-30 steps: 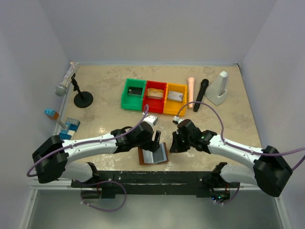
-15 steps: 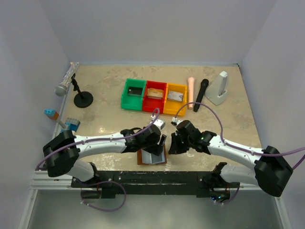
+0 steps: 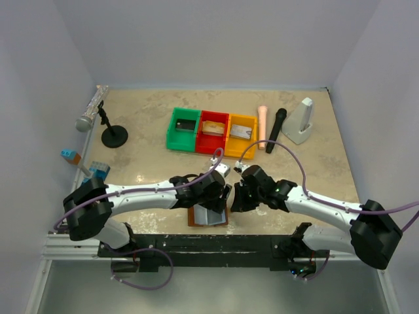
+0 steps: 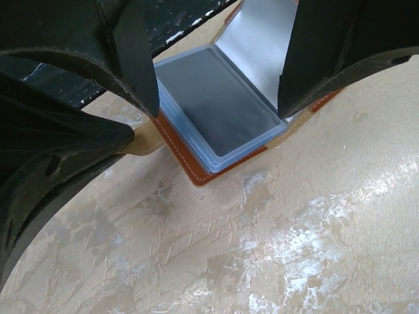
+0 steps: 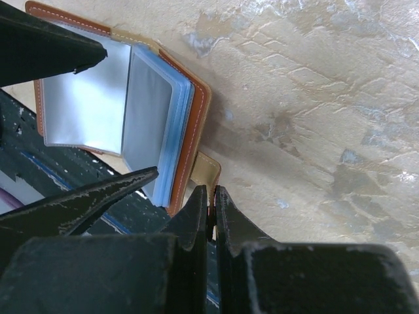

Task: Take the credit cards out of the card holder
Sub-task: Remove the credit card from the card holder.

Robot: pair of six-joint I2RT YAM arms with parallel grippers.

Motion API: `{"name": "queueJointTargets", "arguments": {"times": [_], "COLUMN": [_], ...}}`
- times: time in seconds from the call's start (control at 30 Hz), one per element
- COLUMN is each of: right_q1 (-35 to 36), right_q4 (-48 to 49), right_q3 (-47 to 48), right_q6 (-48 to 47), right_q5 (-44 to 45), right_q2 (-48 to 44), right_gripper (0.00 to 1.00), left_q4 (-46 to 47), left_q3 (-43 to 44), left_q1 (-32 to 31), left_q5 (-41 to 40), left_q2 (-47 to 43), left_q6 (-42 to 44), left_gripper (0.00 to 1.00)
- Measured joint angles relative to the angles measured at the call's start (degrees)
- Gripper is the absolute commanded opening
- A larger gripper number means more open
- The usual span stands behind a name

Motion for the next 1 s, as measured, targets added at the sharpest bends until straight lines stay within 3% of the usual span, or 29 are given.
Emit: {"name": "queueJointTargets", "arguments": {"times": [1.0], "right_q1": [0.7], "right_q4": [-0.2], "right_q3": [0.2], "right_q6": [0.0], "right_q5": [0.0], "right_q2": [-2.1], "right_gripper": [0.0], "left_q4": [-5.4], "left_q3": [1.9], "left_q1": [-0.9], "left_q5": [-6.6], "left_q2": [3.2], "left_q6": [-1.9], "left_gripper": [0.74]}}
